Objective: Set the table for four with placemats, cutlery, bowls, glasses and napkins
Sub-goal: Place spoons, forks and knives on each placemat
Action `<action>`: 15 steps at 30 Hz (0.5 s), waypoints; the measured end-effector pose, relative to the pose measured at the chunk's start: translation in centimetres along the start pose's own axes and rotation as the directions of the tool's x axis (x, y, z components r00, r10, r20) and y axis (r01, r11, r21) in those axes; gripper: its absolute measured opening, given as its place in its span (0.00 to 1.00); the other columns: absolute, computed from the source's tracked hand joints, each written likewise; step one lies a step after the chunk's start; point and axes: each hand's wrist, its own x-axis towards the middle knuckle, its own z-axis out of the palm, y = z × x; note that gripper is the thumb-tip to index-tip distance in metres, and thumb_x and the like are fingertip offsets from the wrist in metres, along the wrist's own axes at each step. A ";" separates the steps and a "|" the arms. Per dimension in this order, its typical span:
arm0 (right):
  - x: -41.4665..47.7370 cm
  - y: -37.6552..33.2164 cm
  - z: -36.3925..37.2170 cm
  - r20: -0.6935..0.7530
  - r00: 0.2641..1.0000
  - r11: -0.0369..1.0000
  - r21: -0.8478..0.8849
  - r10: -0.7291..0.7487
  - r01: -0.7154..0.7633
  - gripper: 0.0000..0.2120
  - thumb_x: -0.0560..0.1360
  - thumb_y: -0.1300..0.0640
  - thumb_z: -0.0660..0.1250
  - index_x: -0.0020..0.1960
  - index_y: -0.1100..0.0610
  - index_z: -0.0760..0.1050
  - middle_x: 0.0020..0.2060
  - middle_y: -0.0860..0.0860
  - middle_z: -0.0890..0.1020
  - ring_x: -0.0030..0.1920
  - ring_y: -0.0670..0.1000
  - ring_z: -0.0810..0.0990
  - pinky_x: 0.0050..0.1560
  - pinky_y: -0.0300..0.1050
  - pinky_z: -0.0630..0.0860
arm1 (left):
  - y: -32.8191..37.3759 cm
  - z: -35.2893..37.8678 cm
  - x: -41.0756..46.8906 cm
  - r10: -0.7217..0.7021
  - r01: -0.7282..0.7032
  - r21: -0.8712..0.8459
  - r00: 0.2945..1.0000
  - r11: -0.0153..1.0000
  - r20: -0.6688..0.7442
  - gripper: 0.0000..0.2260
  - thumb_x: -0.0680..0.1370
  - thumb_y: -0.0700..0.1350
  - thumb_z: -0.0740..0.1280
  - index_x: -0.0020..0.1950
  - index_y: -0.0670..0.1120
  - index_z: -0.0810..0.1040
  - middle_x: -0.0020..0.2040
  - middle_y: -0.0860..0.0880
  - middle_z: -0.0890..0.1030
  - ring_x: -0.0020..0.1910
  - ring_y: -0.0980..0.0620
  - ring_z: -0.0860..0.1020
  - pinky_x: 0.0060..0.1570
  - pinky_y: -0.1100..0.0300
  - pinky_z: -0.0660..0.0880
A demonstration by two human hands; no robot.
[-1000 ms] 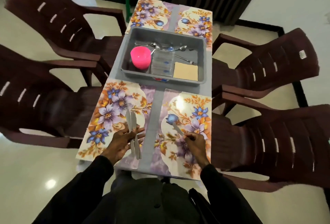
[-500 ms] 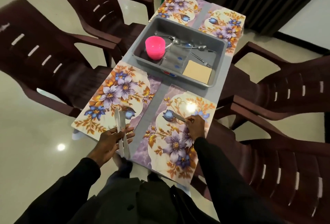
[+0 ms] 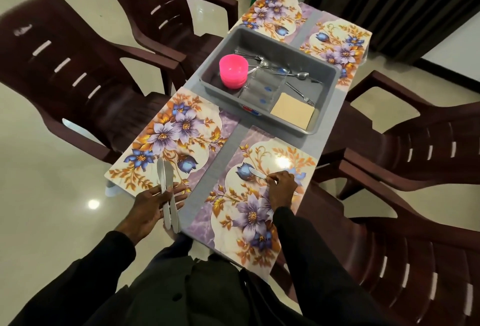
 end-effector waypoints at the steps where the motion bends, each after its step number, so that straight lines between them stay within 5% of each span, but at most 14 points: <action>1: 0.1 0.0 0.1 -0.001 1.000 1.000 -0.012 -0.007 0.007 0.03 0.72 0.60 0.75 0.41 0.53 0.84 0.42 0.49 0.81 0.49 0.53 0.75 0.53 0.61 0.73 | 0.0 -0.2 0.1 -0.002 0.002 0.000 1.000 1.000 -0.001 0.09 0.84 0.39 0.62 0.60 0.44 0.80 0.58 0.44 0.86 0.56 0.42 0.85 0.56 0.45 0.79; 6: 0.3 0.5 0.7 -0.002 1.000 0.997 -0.073 0.006 -0.006 0.03 0.74 0.59 0.72 0.43 0.54 0.84 0.44 0.52 0.83 0.50 0.55 0.77 0.52 0.63 0.74 | 0.3 -0.5 0.7 -0.015 0.015 0.028 1.000 1.000 0.016 0.10 0.84 0.40 0.63 0.62 0.45 0.81 0.60 0.43 0.85 0.58 0.40 0.84 0.64 0.40 0.75; 15: -0.2 -0.6 0.9 -0.025 1.000 0.982 -0.191 -0.008 0.003 0.04 0.75 0.57 0.70 0.44 0.52 0.84 0.45 0.51 0.81 0.50 0.55 0.75 0.50 0.57 0.67 | 1.1 0.0 0.9 -0.004 0.005 0.025 1.000 1.000 -0.019 0.12 0.84 0.39 0.62 0.66 0.43 0.76 0.57 0.43 0.86 0.56 0.41 0.85 0.63 0.41 0.77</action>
